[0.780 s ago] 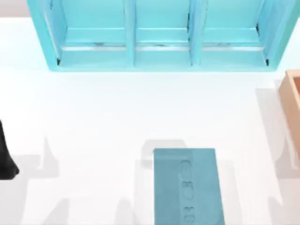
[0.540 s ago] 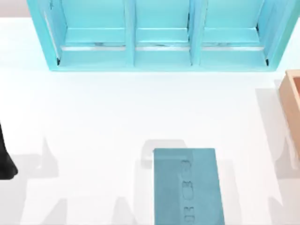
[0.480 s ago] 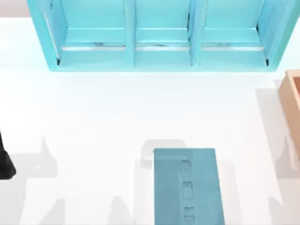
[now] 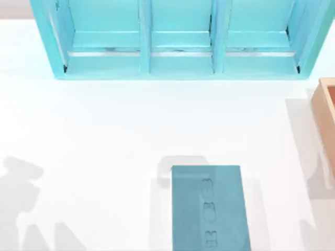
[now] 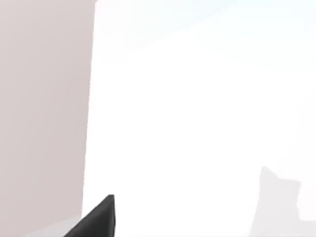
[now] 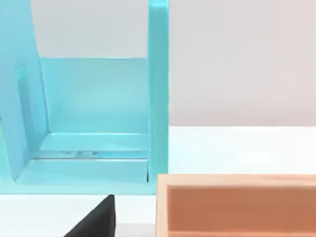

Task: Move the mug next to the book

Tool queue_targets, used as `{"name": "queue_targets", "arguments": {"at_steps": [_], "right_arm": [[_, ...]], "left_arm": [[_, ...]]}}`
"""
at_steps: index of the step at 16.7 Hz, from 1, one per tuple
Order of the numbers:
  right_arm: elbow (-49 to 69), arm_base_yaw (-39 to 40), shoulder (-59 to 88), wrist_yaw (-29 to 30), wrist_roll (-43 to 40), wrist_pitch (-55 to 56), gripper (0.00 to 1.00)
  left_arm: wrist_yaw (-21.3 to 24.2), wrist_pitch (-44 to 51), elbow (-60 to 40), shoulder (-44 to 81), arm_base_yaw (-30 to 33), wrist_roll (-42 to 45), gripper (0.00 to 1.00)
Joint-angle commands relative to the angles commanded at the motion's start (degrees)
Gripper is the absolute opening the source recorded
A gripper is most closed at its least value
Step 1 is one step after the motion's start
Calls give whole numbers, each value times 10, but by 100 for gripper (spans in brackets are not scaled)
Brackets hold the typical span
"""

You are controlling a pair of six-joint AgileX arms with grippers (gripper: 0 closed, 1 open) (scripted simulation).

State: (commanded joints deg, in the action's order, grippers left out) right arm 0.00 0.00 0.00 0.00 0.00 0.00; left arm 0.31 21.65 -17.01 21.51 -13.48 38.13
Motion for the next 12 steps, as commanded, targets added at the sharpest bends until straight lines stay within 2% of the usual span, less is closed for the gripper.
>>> {"name": "queue_targets", "arguments": {"at_steps": [7, 12], "right_arm": [[0, 0, 0, 0, 0, 0, 100], [0, 0, 0, 0, 0, 0, 100]], "left_arm": [[2, 240, -165, 238, -145, 474, 100], [0, 387, -272, 385, -238, 740, 100]]}}
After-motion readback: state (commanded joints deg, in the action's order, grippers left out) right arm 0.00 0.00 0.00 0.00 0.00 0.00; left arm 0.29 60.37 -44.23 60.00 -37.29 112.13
